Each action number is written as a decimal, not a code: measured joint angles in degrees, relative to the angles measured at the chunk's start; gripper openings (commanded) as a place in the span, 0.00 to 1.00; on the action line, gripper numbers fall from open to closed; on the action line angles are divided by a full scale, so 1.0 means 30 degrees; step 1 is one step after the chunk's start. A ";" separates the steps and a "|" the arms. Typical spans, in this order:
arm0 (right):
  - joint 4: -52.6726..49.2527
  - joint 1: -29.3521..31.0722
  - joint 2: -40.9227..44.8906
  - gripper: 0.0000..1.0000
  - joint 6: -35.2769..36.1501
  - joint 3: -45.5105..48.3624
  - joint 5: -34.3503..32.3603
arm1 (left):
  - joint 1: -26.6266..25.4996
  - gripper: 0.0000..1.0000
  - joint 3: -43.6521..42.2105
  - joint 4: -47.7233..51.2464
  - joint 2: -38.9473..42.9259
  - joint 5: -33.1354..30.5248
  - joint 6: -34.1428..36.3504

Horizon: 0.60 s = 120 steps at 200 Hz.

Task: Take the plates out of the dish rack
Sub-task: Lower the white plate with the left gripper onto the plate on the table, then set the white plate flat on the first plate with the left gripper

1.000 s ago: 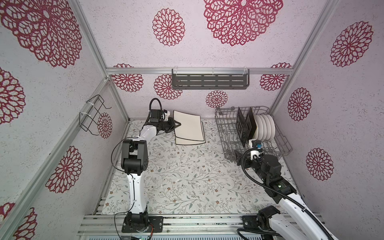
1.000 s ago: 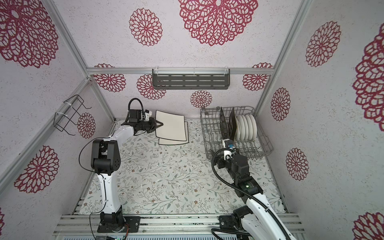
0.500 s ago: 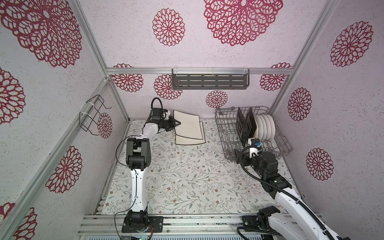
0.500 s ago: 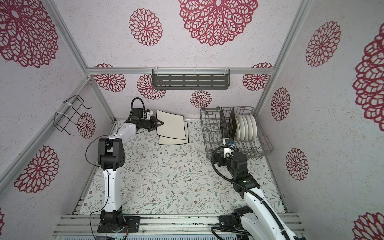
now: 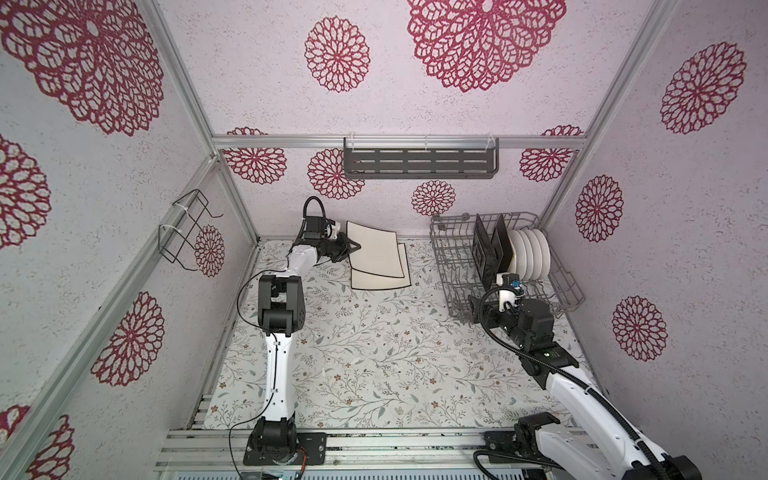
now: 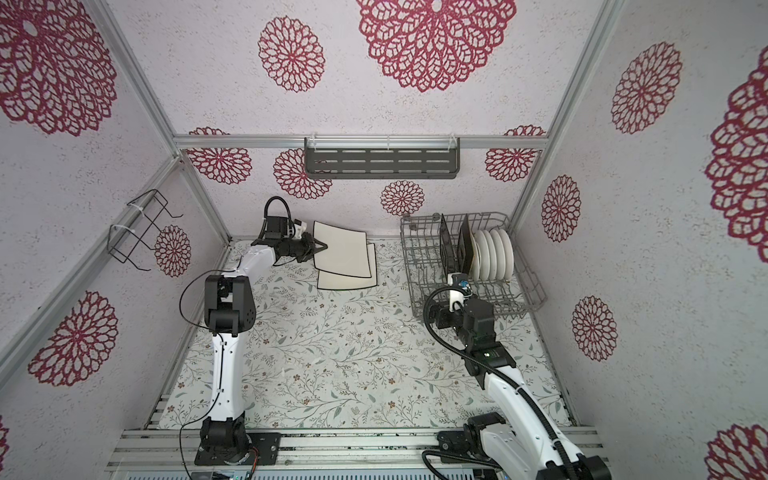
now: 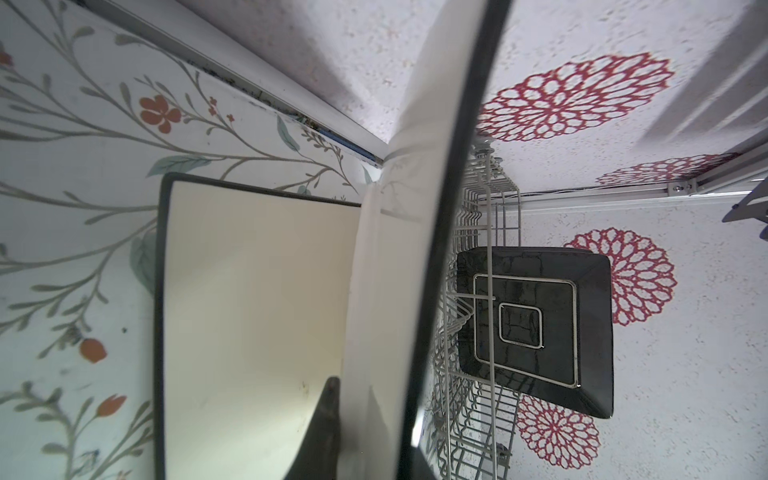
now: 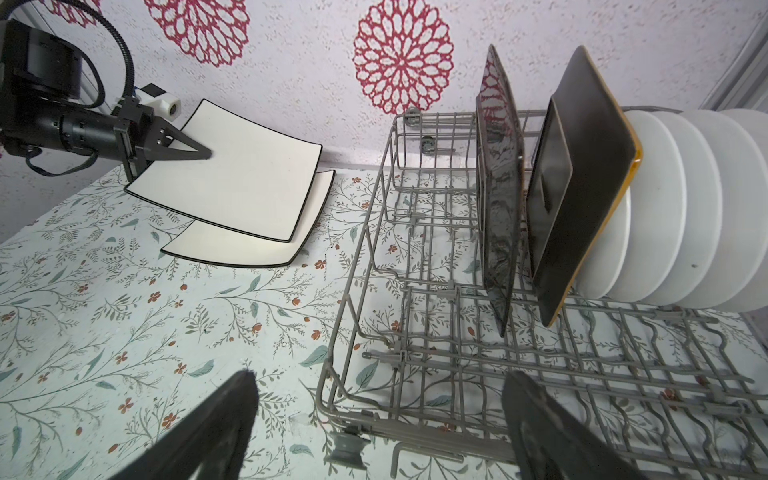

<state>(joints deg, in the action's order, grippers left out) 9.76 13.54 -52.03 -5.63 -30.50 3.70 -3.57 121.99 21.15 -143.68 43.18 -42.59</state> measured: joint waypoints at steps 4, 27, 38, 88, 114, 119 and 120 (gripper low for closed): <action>0.0044 -0.0036 -0.0051 0.95 0.0000 0.0000 0.0029 | 0.0000 0.00 0.0000 0.0015 -0.0066 0.0000 -0.0022; 0.0277 -0.0211 -0.0335 0.95 -0.0022 -0.0007 0.0284 | 0.0036 0.00 0.0000 0.0204 -0.0189 0.0175 -0.0204; 0.0386 -0.0255 -0.0415 0.95 -0.0036 -0.0007 0.0364 | 0.0036 0.00 0.0000 0.0197 -0.0189 0.0299 -0.0189; 0.0867 -0.0364 -0.0772 0.94 -0.0182 -0.0007 0.0379 | 0.0073 0.00 -0.0015 0.0364 -0.0189 0.0452 -0.0109; 0.0903 -0.0401 -0.0874 0.94 -0.0175 -0.0007 0.0379 | 0.0146 0.00 -0.0270 0.0291 -0.0189 0.0605 -0.0124; 0.0911 -0.0408 -0.0874 0.94 -0.0182 -0.0007 0.0379 | 0.0175 0.00 -0.0379 0.0262 -0.0189 0.0685 -0.0124; 0.0911 -0.0408 -0.0874 0.94 -0.0182 -0.0007 0.0379 | 0.0189 0.00 -0.0415 0.0255 -0.0189 0.0707 -0.0146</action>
<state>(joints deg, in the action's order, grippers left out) 12.49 12.32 -54.65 -6.17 -30.52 4.84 -3.01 120.75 21.91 -144.24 45.30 -43.03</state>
